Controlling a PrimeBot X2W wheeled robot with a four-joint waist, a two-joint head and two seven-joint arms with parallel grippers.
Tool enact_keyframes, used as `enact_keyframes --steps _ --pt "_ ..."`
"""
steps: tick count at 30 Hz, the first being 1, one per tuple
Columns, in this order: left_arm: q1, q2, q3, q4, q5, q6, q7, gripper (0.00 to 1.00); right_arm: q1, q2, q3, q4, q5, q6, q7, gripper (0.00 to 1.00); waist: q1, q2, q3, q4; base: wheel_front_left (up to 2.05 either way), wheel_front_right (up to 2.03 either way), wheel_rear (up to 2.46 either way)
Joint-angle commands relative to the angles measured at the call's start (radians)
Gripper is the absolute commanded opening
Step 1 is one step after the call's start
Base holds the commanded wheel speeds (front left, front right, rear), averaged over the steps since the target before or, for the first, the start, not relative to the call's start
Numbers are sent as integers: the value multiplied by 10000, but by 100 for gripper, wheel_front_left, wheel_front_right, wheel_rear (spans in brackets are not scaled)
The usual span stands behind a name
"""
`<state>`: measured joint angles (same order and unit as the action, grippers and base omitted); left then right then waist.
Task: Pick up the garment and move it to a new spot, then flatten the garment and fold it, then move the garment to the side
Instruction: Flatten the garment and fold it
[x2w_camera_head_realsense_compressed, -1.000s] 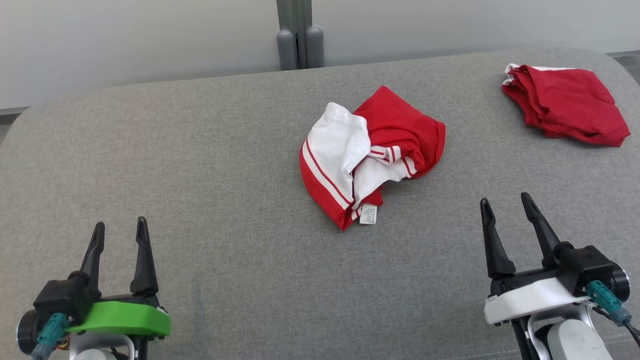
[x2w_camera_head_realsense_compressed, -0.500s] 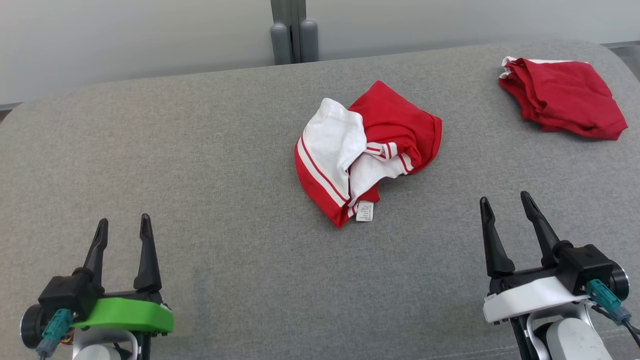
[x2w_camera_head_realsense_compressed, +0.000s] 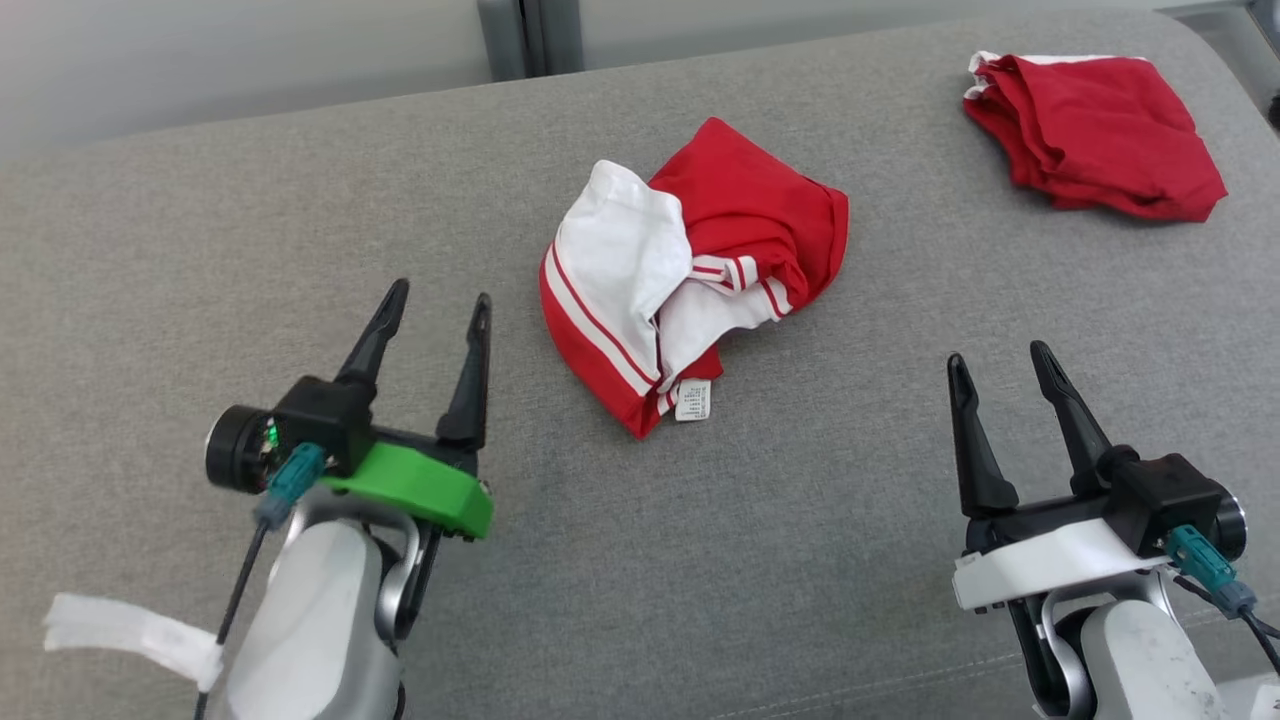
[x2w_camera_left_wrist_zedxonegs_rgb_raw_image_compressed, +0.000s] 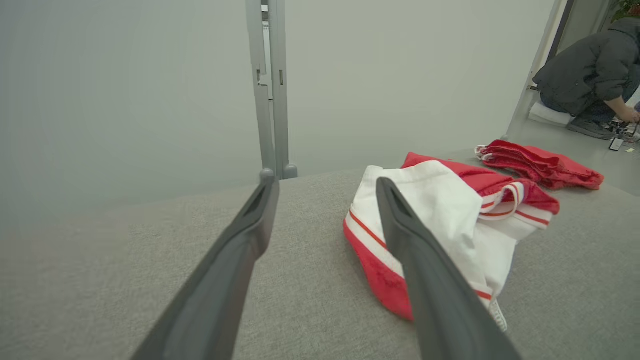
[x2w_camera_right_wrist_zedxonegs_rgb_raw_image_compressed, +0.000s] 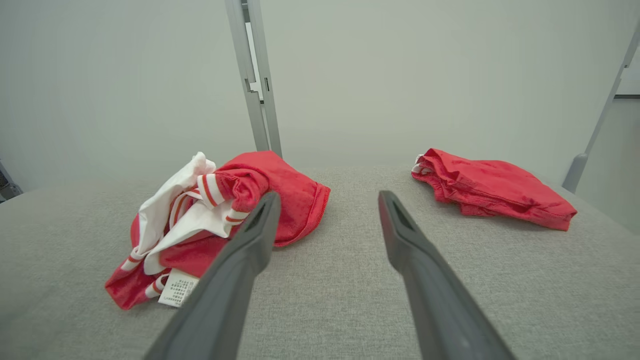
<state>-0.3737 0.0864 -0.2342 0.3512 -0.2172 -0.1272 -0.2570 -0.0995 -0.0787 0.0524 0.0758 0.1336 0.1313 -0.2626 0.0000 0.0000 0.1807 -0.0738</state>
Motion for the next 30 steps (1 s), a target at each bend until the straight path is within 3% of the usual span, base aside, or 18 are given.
enact_keyframes --steps 1,7,16,17,18,19,20,25,30 --pt "-368 -17 -284 225 171 -28 53 100 -148 27 -1 -13 64 -11 -29 100 0 0 451 -462 0 0 0" --pt "-1317 -63 -1465 1169 149 -42 64 100 -346 155 -13 -19 137 -9 -29 100 0 0 923 -1114 0 0 0" --pt "-1745 75 -2208 2458 -208 -45 7 100 -463 242 -63 -64 188 -9 -29 100 0 0 1291 -1719 0 0 0" --pt "-1791 108 -2213 2592 -291 -46 -4 71 -462 246 -70 -75 178 -11 -29 100 0 0 1295 -1742 0 0 0" --pt "-1862 171 -2170 2708 -337 -46 -12 35 -461 250 -76 -79 171 -9 -29 100 0 0 1293 -1759 0 0 0" --pt "-1898 196 -2146 2769 -368 -46 -22 8 -462 251 -81 -79 168 -9 -29 100 0 0 1288 -1763 0 0 0" --pt "-1946 208 -2108 2842 -403 -46 -41 0 -458 254 -102 -80 153 -9 -29 100 0 0 1268 -1754 0 0 0" --pt "-2181 460 -1692 2649 -552 61 -75 0 -368 268 -140 -53 72 -9 -29 100 0 0 1099 -1538 0 0 0" --pt "-2312 1144 -874 1850 -658 272 -77 0 -298 273 -121 -3 52 -9 -29 100 0 0 918 -1290 0 0 0"
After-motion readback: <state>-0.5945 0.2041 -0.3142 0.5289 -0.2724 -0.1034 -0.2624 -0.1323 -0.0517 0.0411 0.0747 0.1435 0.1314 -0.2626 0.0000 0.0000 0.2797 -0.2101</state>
